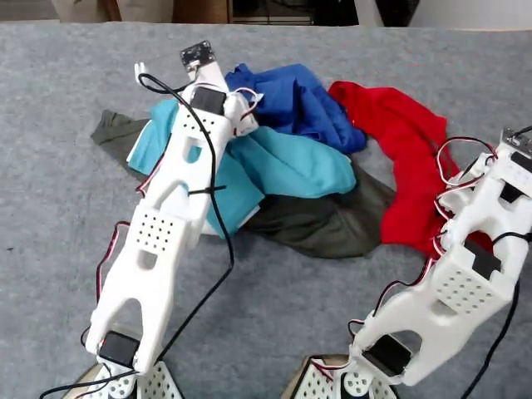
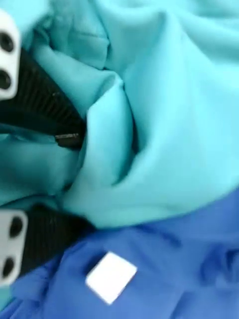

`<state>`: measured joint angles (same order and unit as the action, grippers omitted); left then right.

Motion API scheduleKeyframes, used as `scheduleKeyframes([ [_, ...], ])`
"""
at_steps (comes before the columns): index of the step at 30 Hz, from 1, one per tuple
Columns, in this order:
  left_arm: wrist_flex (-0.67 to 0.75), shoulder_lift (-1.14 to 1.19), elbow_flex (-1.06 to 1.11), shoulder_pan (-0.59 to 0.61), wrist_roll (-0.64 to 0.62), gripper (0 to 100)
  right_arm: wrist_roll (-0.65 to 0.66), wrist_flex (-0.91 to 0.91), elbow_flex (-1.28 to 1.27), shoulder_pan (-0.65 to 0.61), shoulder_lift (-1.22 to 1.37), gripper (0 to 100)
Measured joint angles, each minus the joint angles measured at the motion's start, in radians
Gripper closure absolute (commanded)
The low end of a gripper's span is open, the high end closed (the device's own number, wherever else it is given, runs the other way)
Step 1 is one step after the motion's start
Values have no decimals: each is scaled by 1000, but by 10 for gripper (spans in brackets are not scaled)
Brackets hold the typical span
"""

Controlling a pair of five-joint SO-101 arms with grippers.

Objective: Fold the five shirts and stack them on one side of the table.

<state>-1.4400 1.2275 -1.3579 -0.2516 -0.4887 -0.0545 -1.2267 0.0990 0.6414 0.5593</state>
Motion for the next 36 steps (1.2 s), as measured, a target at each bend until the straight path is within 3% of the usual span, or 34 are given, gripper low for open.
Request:
scheduleKeyframes([
  [2,0,20,-29,0,28,978,0,0,0,0,0,994],
  [9,-49,29,-58,3,107,981,0,0,0,0,0,994],
  [17,-245,38,-206,138,247,981,0,0,0,0,0,994],
  [28,-296,41,-287,603,551,981,0,0,0,0,0,994],
  [36,-296,31,-295,913,628,981,0,0,0,0,0,994],
])
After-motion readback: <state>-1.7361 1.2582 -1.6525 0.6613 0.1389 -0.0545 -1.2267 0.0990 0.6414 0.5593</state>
